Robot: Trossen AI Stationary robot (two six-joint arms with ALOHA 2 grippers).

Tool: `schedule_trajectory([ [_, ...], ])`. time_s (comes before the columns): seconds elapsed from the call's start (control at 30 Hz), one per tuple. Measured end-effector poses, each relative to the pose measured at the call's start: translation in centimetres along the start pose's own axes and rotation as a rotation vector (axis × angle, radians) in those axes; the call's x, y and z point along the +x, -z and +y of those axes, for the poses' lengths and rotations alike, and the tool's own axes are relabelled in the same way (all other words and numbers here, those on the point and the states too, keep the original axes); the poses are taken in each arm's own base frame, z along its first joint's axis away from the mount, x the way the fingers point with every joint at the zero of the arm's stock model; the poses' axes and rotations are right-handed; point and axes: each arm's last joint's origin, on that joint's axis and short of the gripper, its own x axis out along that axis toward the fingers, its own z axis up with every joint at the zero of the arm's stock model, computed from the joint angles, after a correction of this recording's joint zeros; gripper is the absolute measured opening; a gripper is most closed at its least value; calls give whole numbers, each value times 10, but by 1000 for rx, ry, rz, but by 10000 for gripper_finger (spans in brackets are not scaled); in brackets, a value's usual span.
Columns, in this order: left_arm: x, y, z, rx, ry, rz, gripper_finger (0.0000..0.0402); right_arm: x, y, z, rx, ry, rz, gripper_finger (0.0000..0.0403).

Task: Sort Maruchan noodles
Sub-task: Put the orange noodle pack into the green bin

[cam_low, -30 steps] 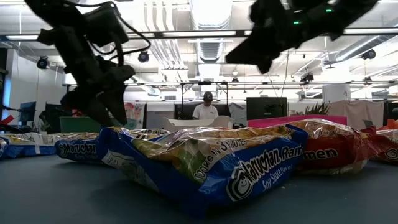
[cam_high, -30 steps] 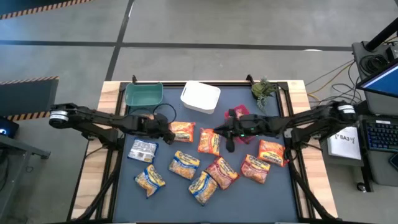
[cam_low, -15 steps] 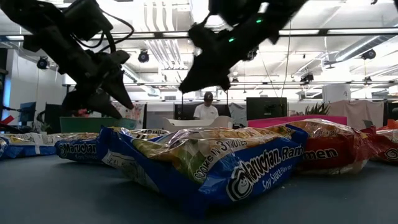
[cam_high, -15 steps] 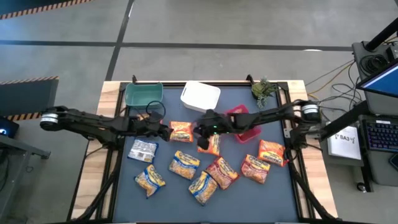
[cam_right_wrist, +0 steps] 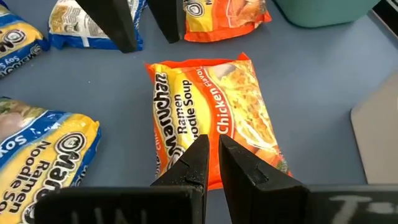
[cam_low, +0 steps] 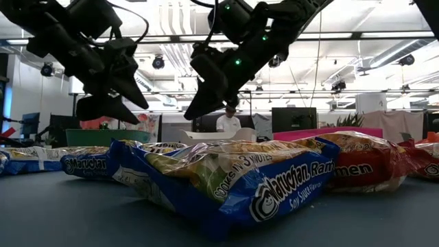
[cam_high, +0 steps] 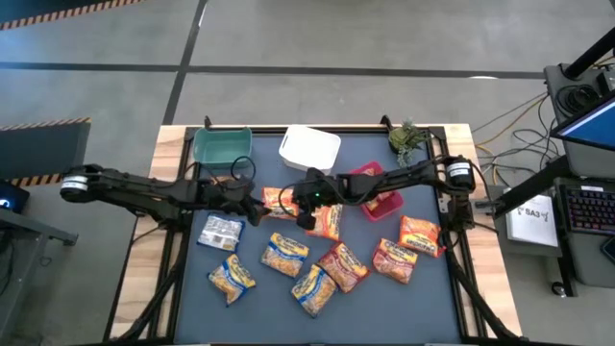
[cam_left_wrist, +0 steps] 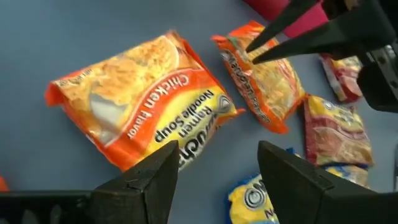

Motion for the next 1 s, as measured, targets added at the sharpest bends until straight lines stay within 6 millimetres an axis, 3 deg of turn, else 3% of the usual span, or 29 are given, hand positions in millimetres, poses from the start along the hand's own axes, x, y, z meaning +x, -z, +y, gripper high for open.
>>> schedule_trajectory([
  [0.3, -4, 7, -3, -127, 24, 20, 201, -1, 4, 0, -51, 1, 50, 27],
  [0.43, -4, 7, -2, -136, 3, -9, 201, -1, 2, 0, 3, 2, 31, 27],
  [0.8, -3, 5, 1, 22, -41, -30, 201, 0, 1, -2, 120, 6, 12, 27],
  [1.0, 0, 5, 13, -129, -88, 52, 201, 1, -3, -4, 131, -3, -24, 27],
])
